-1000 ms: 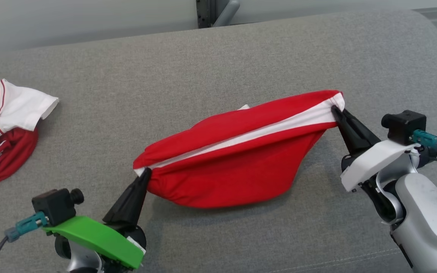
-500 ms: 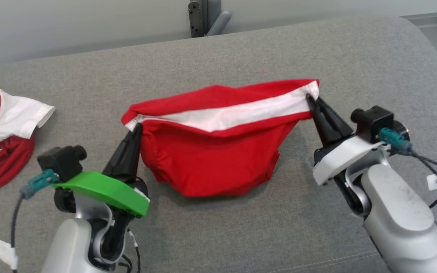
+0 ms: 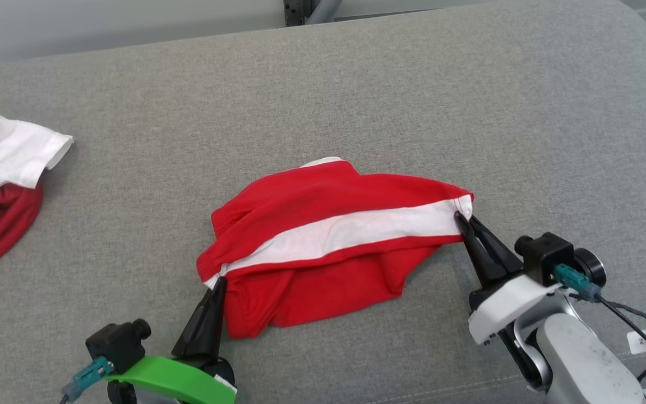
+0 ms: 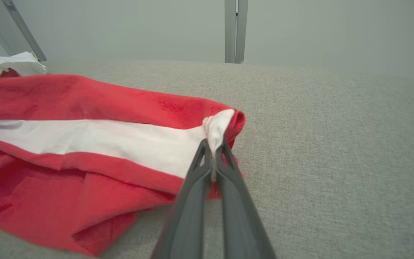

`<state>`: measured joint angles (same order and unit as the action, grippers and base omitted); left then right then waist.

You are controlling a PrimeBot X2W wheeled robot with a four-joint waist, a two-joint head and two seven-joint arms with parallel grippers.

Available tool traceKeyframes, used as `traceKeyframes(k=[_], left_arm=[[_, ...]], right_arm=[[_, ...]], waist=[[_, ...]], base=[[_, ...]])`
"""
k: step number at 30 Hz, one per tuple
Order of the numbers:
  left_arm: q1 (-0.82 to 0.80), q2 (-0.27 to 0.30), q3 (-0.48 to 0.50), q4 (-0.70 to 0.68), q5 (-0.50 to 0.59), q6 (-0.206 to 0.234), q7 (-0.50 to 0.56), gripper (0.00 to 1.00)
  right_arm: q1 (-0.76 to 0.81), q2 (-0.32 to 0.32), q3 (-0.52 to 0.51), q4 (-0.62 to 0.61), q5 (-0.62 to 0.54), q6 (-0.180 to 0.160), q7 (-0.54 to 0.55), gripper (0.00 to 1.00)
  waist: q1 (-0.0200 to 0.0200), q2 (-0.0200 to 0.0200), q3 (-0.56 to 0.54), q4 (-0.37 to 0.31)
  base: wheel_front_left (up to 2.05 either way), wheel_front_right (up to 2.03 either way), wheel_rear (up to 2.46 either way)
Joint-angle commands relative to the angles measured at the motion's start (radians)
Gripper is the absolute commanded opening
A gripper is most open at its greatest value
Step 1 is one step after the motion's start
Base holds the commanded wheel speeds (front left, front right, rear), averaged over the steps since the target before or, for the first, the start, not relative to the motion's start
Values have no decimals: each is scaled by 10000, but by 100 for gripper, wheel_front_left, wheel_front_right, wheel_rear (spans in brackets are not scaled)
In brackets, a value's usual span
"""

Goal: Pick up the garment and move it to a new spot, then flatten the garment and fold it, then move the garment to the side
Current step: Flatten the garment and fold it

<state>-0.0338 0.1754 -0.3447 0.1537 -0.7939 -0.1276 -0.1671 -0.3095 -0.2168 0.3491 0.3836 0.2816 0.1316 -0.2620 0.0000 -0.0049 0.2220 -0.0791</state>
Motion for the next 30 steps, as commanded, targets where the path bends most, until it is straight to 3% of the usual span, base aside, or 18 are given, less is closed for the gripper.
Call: traceKeyframes(k=[1,2,3,6,7,8,10,12,14,15,18,19,20,21,22,30], left_arm=[[151,111,-11,-87,-49,-36,-96,0],[248,170,-76,-164,-105,-36,-146,0],[319,235,-122,-223,-136,-36,-200,0],[468,319,-296,-245,-265,-36,-243,0],[488,353,-382,-218,-278,-36,-215,0],[511,395,-492,-190,-267,-36,-185,0],[600,454,-681,-94,-279,-37,-163,0],[674,540,-865,5,-286,-37,-202,0],[774,624,-1076,97,-214,-36,-192,3],[842,644,-1188,113,-214,-36,-157,10],[1001,773,-1360,59,-257,-30,-199,48],[1035,815,-1407,39,-218,-30,-197,71],[1035,815,-1407,39,-218,-30,-197,71],[1076,832,-1445,18,-186,-30,-208,90],[1113,843,-1471,8,-187,-30,-215,100],[1491,975,-1161,-122,-231,227,-538,100]], right_arm=[[294,-54,-48,-159,-70,-17,-41,9],[459,-143,-78,-329,-154,-17,-36,11],[605,-185,-114,-511,-206,-17,-37,0],[1102,-270,-145,-634,-249,-17,-37,3],[1226,-283,-132,-554,-264,-17,-38,23],[1319,-301,-85,-469,-310,-17,-38,35],[1455,-288,-77,-254,-320,-17,-36,80],[1577,-277,-36,-50,-326,-17,-38,100],[1695,-304,-58,180,-400,-17,-38,100],[1731,-284,-46,233,-400,-17,-38,100],[1838,-288,-173,284,-438,-17,-39,100],[1888,-281,-254,266,-446,-17,-39,100],[1888,-281,-254,266,-446,-17,-39,100],[1946,-267,-309,242,-455,-17,-39,100],[2003,-260,-378,205,-485,-17,-39,100],[2550,-223,-1171,-589,-683,-17,-38,100]], waist=[[0,49,50,22],[0,49,71,55],[0,49,81,83],[0,49,105,140],[0,49,108,145],[0,49,107,148],[0,49,100,134],[0,49,78,112],[0,49,47,83],[0,49,22,63],[0,49,0,21],[0,49,-8,13],[0,49,-8,13],[0,49,-25,8],[0,49,-44,1],[0,49,-428,-34]], base=[[0,0,0],[0,0,0],[0,0,0],[0,0,0],[0,0,0],[0,0,0],[0,0,0],[0,0,0],[0,0,0],[0,0,0],[0,0,0],[0,0,0],[0,0,0],[0,0,0],[0,0,0],[0,0,0]])
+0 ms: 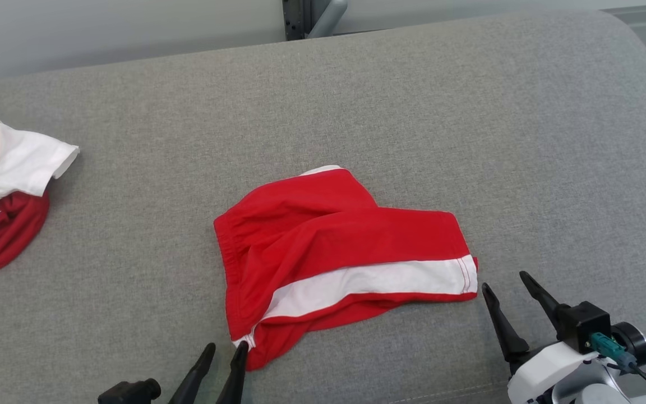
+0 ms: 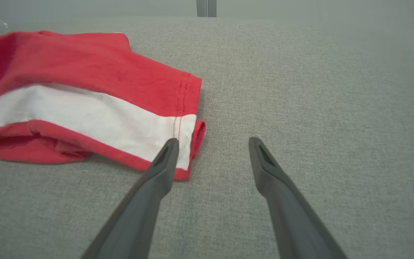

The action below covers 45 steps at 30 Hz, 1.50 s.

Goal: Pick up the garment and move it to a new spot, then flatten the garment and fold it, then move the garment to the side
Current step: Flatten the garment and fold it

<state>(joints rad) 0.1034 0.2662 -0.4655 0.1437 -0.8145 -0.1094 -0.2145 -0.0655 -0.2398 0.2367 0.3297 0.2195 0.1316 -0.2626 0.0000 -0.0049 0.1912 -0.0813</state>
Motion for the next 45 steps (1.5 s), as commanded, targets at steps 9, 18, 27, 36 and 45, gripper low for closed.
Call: traceKeyframes(k=[9,18,27,36,45], left_arm=[[748,-10,1219,-868,672,679,-494,100],[1442,-824,3242,-1574,3205,866,-505,100],[1161,-1452,4098,-948,4816,266,-508,100],[943,-1759,4639,-631,5226,-59,-508,100],[882,-2008,4482,-393,5119,-203,-495,100]], right_arm=[[970,235,-1080,-1481,-373,-17,-32,100],[1505,788,-2003,-2457,-814,-18,-32,100],[1173,1144,-1928,-2159,-999,-18,-32,100],[982,1201,-1650,-1765,-895,-18,-32,100],[745,1128,-1490,-988,-720,-18,-34,100]], waist=[[0,49,-955,-18],[0,49,-1777,90],[0,49,-1799,596],[0,49,-1777,826],[0,49,-1578,737]], base=[[0,0,0],[0,0,0],[0,0,0],[0,0,0],[0,0,0]])
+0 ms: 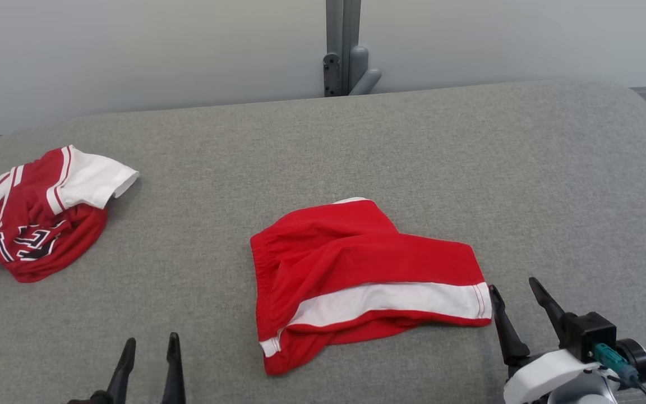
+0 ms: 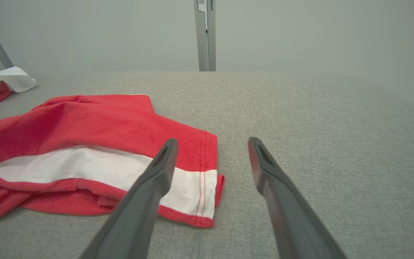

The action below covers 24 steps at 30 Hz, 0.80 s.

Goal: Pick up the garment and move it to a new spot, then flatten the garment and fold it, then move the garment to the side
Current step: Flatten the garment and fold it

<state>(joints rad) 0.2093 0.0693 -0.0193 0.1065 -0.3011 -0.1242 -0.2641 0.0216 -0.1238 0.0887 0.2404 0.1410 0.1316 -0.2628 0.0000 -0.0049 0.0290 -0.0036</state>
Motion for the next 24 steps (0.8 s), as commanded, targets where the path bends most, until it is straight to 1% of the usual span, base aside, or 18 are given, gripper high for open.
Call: traceKeyframes(k=[1,3,4,6,10,11,13,16,24], left_arm=[[-246,-51,-105,45,-86,-65,0,100],[-397,-16,-468,145,-148,-80,0,100],[-531,124,-930,281,-256,-57,0,100],[-706,223,-1371,422,-511,-57,8,100],[-996,450,-2100,495,-960,-60,252,100],[-1074,556,-2260,482,-981,-60,290,100],[-1156,595,-2550,449,-1247,-61,402,100],[-1304,768,-2759,451,-1425,-62,477,100],[-1570,995,-3171,672,-1762,-63,631,100]], right_arm=[[-293,-65,21,156,93,-18,-31,100],[-685,-99,124,700,147,-18,101,100],[-1104,-173,271,1212,171,-18,403,100],[-1534,-185,435,1677,297,-18,777,100],[-2248,-243,940,2322,583,-18,1239,100],[-2386,-263,1054,2439,661,-18,1282,100],[-2596,-246,1167,2649,807,-18,1342,100],[-2834,-285,1285,2895,954,-18,1265,100],[-3217,-259,1524,3515,1369,-18,1160,100]], waist=[[0,49,101,-71],[0,49,220,-124],[0,49,308,-163],[0,49,396,-192],[0,49,581,-193],[0,49,628,-181],[0,49,710,-137],[0,49,833,-89],[0,49,1058,-93]], base=[[0,0,0],[0,0,0],[0,0,0],[0,0,0],[0,0,0],[0,0,0],[0,0,0],[0,0,0],[0,0,0]])
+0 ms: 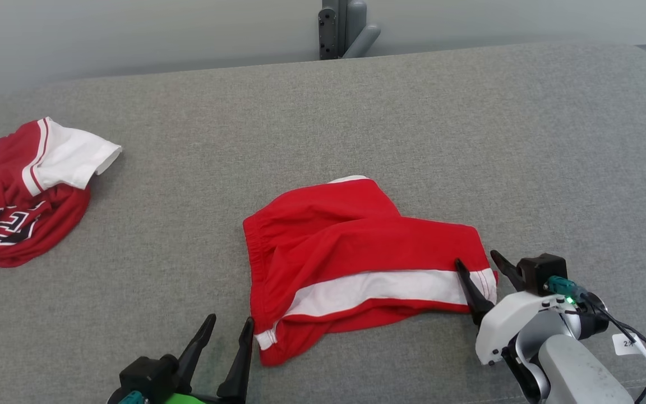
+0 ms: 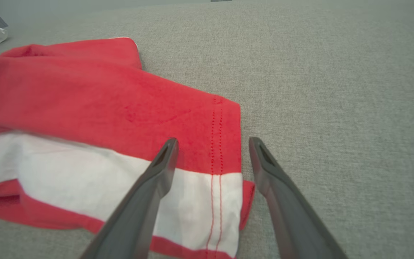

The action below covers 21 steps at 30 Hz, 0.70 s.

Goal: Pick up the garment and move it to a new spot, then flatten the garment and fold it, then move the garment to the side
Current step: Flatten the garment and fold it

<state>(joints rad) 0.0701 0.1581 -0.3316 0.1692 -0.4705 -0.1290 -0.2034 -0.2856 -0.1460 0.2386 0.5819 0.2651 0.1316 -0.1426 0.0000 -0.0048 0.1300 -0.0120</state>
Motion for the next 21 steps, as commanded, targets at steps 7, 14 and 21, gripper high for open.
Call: traceKeyframes(k=[7,14,21], left_arm=[[-413,222,-214,314,-116,-15,107,100],[-534,173,-378,473,-249,-16,173,100],[-543,243,-593,608,-474,-16,329,100]], right_arm=[[-396,-82,290,525,317,-18,-121,100],[-579,-108,563,753,513,-18,-226,100],[-727,-168,835,915,647,-18,-352,100]], waist=[[0,48,157,-66],[0,48,179,-101],[0,48,142,-156]], base=[[0,0,0],[0,0,0],[0,0,0]])
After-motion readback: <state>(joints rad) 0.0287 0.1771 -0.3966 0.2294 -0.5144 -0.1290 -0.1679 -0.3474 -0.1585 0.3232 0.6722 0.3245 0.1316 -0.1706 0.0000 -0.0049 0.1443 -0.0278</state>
